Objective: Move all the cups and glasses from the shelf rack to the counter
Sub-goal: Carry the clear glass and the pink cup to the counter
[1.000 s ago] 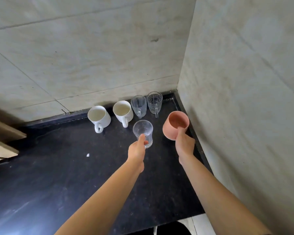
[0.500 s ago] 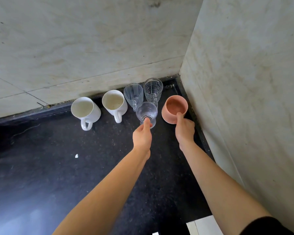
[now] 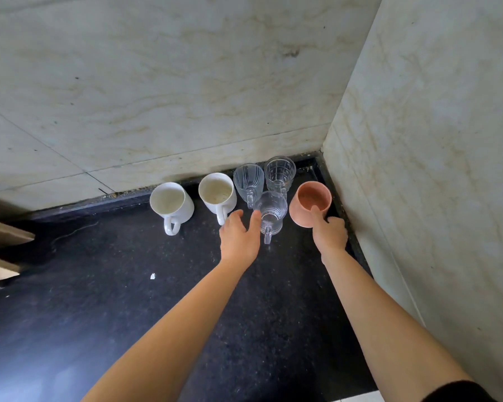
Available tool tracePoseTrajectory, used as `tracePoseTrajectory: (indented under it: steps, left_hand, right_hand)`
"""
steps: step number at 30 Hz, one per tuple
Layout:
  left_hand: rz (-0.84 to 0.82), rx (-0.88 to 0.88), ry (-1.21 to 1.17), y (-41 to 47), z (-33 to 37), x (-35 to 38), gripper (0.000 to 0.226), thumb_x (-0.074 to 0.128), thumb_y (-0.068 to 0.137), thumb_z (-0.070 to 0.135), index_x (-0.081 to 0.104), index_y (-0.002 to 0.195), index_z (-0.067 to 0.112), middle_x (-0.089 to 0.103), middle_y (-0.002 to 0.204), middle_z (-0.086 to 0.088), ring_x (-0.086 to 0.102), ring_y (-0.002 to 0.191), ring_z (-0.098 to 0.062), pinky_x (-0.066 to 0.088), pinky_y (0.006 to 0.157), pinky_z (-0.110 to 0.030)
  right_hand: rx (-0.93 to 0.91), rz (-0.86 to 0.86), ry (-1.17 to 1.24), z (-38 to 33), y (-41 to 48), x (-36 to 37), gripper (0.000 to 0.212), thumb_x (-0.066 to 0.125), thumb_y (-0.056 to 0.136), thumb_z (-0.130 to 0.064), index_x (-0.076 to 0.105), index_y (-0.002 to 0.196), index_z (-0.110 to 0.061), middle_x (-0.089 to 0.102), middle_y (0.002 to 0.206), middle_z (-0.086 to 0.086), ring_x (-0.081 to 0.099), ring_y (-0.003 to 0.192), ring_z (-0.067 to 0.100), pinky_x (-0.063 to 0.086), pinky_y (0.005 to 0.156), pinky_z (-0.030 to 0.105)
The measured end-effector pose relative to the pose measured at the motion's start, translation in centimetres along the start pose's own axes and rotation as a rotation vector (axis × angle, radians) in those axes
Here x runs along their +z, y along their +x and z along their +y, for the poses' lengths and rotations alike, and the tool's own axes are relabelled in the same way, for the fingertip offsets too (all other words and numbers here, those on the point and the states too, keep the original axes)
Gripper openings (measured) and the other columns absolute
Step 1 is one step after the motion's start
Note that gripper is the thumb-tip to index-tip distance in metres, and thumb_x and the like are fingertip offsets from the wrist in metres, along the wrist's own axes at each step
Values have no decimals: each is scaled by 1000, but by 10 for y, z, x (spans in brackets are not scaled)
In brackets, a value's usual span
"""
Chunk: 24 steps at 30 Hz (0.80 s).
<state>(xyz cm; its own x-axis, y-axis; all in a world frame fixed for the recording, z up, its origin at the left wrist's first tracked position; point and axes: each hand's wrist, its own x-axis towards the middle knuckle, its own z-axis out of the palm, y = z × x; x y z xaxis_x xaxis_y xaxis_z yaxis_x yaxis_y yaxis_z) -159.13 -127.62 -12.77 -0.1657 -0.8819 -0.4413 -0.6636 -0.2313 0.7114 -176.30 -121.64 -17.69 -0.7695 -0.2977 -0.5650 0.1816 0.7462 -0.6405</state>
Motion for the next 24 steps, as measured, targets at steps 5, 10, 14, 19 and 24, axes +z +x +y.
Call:
tracePoseTrajectory:
  steps: [5, 10, 14, 19, 24]
  left_hand:
    - [260, 392, 358, -23, 16, -100, 60, 39, 103, 45, 33, 152, 11, 22, 164, -12, 15, 152, -30, 17, 121, -47]
    - [600, 520, 633, -86, 34, -224, 65, 34, 102, 47, 26, 157, 13, 12, 166, -15, 9, 153, -35, 15, 120, -54]
    - [906, 450, 733, -170, 12, -305, 65, 35, 102, 48, 29, 156, 12, 16, 164, -20, 13, 151, -40, 15, 119, -59]
    - [1237, 100, 826, -313, -80, -354, 70, 38, 99, 55, 28, 156, 16, 14, 164, -20, 10, 152, -39, 13, 118, -62]
    - [1389, -251, 853, -472, -176, -362, 77, 35, 96, 61, 20, 159, 19, 4, 166, -18, 1, 153, -37, 7, 118, -63]
  right_hand:
    - [-564, 194, -225, -56, -55, -15, 72, 56, 99, -47, 35, 153, -4, 34, 158, 24, 33, 145, 43, 34, 116, 57]
    - [-1156, 150, -188, -145, -154, -1, 67, 55, 102, -41, 32, 156, -9, 25, 164, 23, 27, 149, 43, 25, 118, 54]
    - [-1526, 9, -105, -184, -249, 33, 66, 53, 102, -41, 32, 157, -11, 23, 166, 22, 25, 151, 42, 22, 120, 53]
    - [-1871, -320, -47, -159, -386, 91, 67, 50, 101, -45, 31, 158, -15, 21, 167, 22, 25, 152, 42, 21, 121, 53]
    - [-2085, -697, -15, -68, -538, 118, 71, 50, 97, -48, 32, 158, -16, 22, 166, 23, 26, 150, 44, 23, 119, 59]
